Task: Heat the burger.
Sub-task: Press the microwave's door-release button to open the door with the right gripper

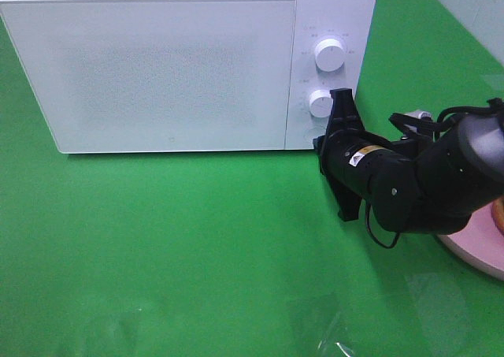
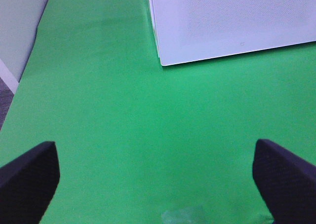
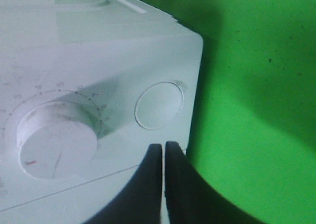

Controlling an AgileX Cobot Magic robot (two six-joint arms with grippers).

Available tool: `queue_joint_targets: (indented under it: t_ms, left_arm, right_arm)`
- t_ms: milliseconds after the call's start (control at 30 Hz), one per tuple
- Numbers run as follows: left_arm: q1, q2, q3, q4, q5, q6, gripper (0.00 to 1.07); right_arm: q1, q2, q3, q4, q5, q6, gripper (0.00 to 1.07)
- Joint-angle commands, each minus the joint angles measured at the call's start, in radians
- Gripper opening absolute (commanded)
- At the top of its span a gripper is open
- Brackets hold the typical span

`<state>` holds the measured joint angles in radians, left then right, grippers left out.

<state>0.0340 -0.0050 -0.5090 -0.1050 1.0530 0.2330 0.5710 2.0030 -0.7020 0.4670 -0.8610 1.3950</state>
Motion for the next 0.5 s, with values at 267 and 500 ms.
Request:
queue_joint_targets:
  t_ms: [267,500]
  left_arm:
    - [0.003,-0.02,0.003,-0.005,-0.006,-0.004,1.0]
    - [0.003,-0.02,0.003,-0.005,-0.006,-0.005,1.0]
  right_arm:
    - [-0.045,0.052,-0.069,-0.06,0.026,0.039,0.0]
    - [-0.046,0.082,-0.094,-0.055,0.017,0.07,0.0]
